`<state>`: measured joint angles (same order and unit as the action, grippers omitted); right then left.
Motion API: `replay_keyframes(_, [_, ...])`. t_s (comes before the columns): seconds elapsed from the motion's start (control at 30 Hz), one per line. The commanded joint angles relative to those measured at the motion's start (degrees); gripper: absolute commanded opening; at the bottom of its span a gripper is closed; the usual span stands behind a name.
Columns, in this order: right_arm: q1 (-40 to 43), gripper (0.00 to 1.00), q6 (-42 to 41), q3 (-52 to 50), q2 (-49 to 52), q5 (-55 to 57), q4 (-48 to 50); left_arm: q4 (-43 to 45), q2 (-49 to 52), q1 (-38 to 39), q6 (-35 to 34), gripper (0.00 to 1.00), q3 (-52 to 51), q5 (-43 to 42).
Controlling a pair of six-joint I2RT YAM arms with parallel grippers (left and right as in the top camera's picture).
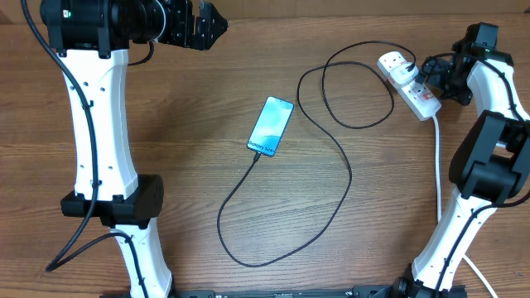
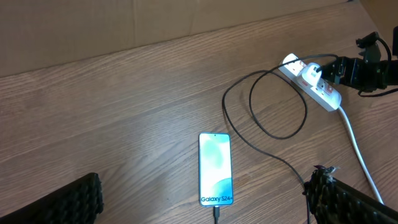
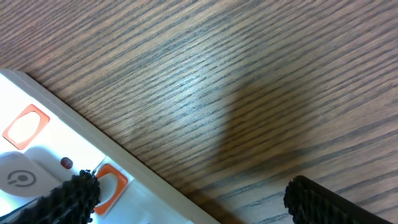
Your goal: Plug charger to phone and switch on socket
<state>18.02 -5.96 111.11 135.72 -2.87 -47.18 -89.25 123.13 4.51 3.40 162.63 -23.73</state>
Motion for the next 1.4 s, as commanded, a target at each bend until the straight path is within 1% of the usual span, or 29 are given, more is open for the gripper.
replay_keyframes(0.0, [-0.8, 0.97, 1.6, -3.7, 1.8, -1.6, -0.8, -0.1, 0.3, 0.4, 0.9, 1.00, 0.1, 0.4])
replay_keyframes(0.3, [-0.8, 0.96, 1.5, -5.4, 1.8, -5.2, 0.3, -0.1, 0.3, 0.4, 0.9, 1.00, 0.1, 0.4])
replay_keyframes(0.97, [-0.7, 0.96, 1.3, -4.4, 1.5, -5.2, -3.6, -0.1, 0.3, 0.4, 0.9, 1.00, 0.1, 0.4])
replay_keyframes(1.17, [0.2, 0.97, 0.4, -0.3, -3.0, -5.2, -10.4, -0.1, 0.3, 0.4, 0.9, 1.00, 0.1, 0.4])
replay_keyframes(1.23, [0.8, 0.98, 0.2, 0.2, -6.1, -5.2, -12.6, -0.1, 0.3, 0.4, 0.9, 1.00, 0.1, 0.4])
replay_keyframes(1.27, [1.1, 1.00, 0.2, 0.2, -8.1, -5.2, -13.7, -0.1, 0.3, 0.4, 0.9, 1.00, 0.1, 0.4])
replay_keyframes(1.37, [1.7, 1.00, 0.0, 0.2, -14.0, -5.4, -17.4, -0.1, 0.3, 0.4, 0.9, 1.00, 0.1, 0.4])
